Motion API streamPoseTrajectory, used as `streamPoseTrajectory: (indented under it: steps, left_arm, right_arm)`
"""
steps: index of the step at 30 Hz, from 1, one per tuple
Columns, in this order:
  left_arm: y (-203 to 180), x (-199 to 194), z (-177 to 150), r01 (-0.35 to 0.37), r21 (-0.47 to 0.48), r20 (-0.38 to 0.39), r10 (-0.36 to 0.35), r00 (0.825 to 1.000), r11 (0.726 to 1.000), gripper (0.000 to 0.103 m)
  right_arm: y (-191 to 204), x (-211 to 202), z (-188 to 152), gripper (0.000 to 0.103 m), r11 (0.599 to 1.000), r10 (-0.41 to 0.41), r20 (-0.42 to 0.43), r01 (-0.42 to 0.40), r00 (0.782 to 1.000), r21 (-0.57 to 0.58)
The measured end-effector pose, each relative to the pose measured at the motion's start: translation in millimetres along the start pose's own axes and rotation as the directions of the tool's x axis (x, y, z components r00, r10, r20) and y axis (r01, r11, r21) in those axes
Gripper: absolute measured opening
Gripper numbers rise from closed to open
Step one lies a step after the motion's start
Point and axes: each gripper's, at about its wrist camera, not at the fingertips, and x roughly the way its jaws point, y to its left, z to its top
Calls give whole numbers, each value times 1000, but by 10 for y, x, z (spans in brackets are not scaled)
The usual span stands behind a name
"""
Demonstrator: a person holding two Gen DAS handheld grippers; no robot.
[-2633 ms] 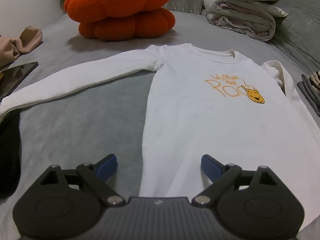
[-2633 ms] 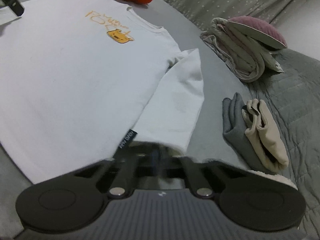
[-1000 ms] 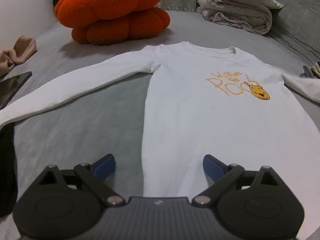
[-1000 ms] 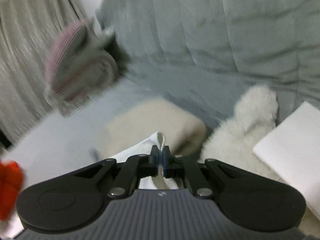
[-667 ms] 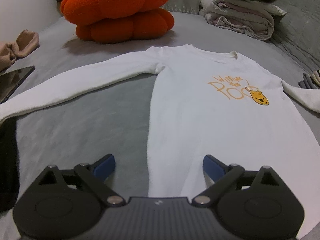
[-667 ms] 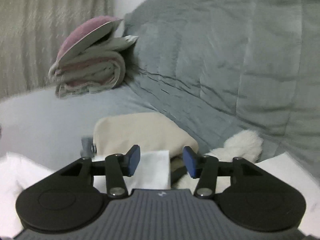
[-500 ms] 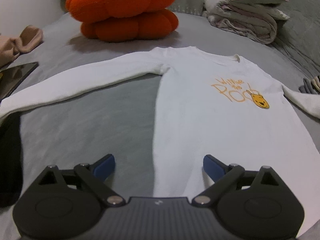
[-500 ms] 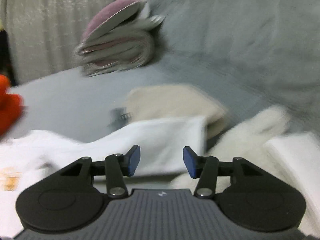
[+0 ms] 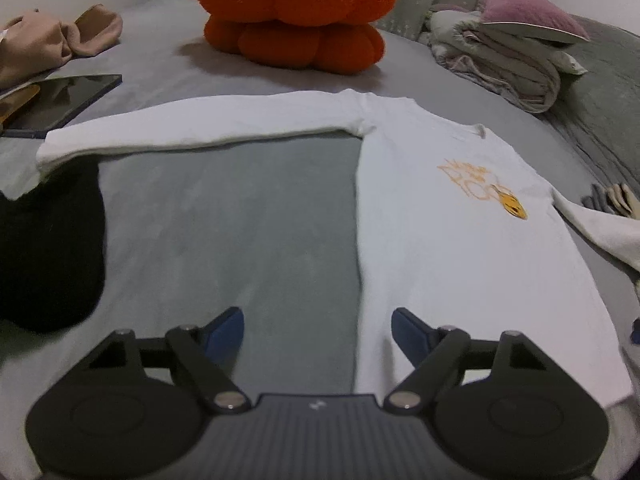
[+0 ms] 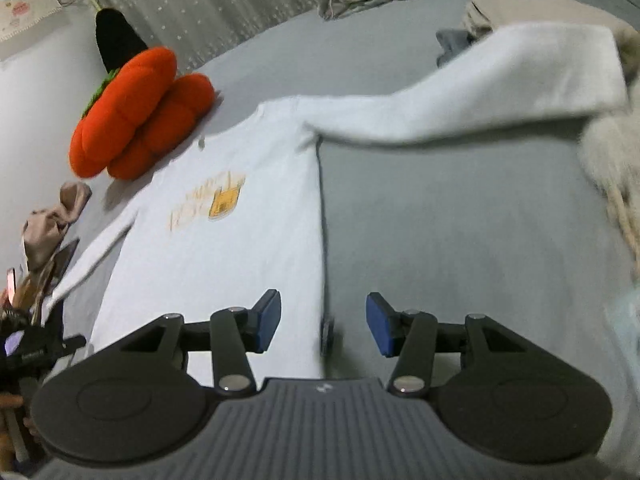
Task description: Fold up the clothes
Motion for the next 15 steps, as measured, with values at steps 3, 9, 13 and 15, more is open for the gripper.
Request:
streamPoseTrajectory:
  steps: [3, 9, 13, 15]
  left_arm:
    - [64, -58, -76, 43, -37, -4, -43, 999, 998, 81]
    - [53, -90, -161, 60, -39, -2, -61, 998, 997, 71]
    - [45, -111, -217, 72, -40, -1, -72, 997, 997, 71]
    - [41, -121, -245, 78, -41, 0, -78, 997, 996, 71]
  right_arm:
    - [27, -92, -262, 50, 999, -2, -10, 3, 1000, 39]
    - [-11, -265, -491, 35, 992, -4, 30, 1, 1000, 125]
    - [18, -234, -555, 23, 992, -7, 25, 4, 1000, 125]
    - [33, -219, -588, 23, 992, -9, 23, 6, 1000, 126]
